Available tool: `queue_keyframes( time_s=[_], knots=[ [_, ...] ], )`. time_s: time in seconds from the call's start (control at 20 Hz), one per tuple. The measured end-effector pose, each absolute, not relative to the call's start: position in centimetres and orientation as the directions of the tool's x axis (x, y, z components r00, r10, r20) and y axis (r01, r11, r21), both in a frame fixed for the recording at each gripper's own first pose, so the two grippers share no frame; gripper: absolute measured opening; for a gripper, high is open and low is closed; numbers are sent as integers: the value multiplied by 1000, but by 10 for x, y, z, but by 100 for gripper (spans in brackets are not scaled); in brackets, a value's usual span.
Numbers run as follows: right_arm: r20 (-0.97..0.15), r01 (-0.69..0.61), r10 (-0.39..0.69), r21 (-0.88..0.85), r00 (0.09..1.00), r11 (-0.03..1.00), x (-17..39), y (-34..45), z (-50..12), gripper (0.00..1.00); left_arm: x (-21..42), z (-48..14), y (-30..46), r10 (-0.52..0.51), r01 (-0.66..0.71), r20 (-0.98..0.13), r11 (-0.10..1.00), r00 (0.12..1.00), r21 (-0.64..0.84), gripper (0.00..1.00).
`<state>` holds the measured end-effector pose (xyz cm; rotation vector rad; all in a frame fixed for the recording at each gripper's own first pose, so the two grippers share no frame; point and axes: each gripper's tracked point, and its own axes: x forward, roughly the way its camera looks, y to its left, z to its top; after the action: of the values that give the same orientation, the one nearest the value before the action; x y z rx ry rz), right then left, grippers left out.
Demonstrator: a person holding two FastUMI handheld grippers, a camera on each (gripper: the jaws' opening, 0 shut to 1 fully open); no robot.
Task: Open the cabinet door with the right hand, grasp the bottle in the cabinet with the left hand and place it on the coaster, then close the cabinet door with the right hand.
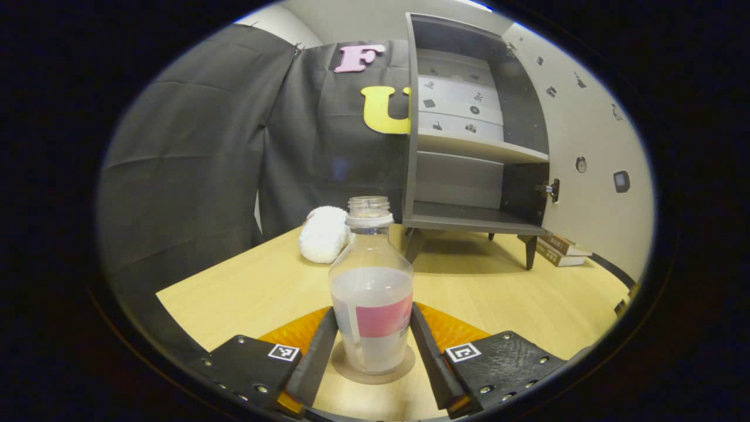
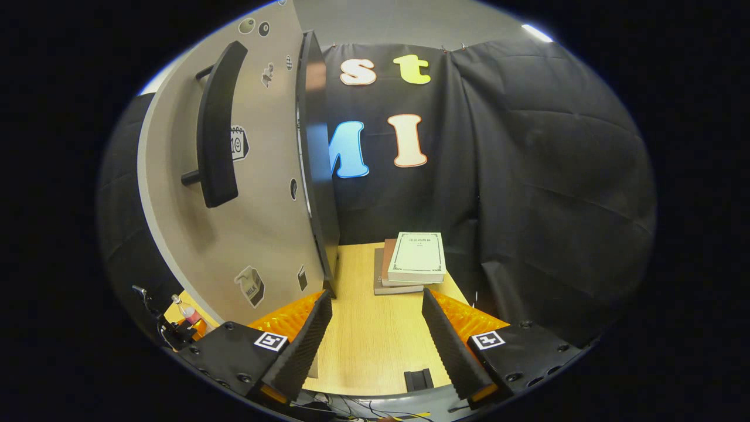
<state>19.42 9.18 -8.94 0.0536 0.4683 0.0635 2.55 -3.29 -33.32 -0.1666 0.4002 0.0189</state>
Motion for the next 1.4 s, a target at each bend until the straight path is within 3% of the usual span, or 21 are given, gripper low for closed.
queue_keyframes(
  time_s=[0.15,0.3,0.5,0.9,1.4],
  knots=[
    [-445,-59,85,72,892,996,195,96,-88,98,23,-332,-37,-22,-42,-405,988,914,-148,72],
    [-440,-66,97,84,893,994,196,99,-87,98,26,-323,-36,-11,-46,-395,990,919,-134,81],
    [-429,-61,94,92,898,994,195,95,-83,98,31,-303,-35,0,-43,-373,993,928,-107,81],
    [-378,-94,152,169,913,981,204,97,-55,98,43,-197,-15,48,-71,-275,995,960,-76,81],
    [-187,-167,213,230,959,959,231,112,23,98,45,-86,36,110,-118,-139,992,984,-50,80]
  ],
)
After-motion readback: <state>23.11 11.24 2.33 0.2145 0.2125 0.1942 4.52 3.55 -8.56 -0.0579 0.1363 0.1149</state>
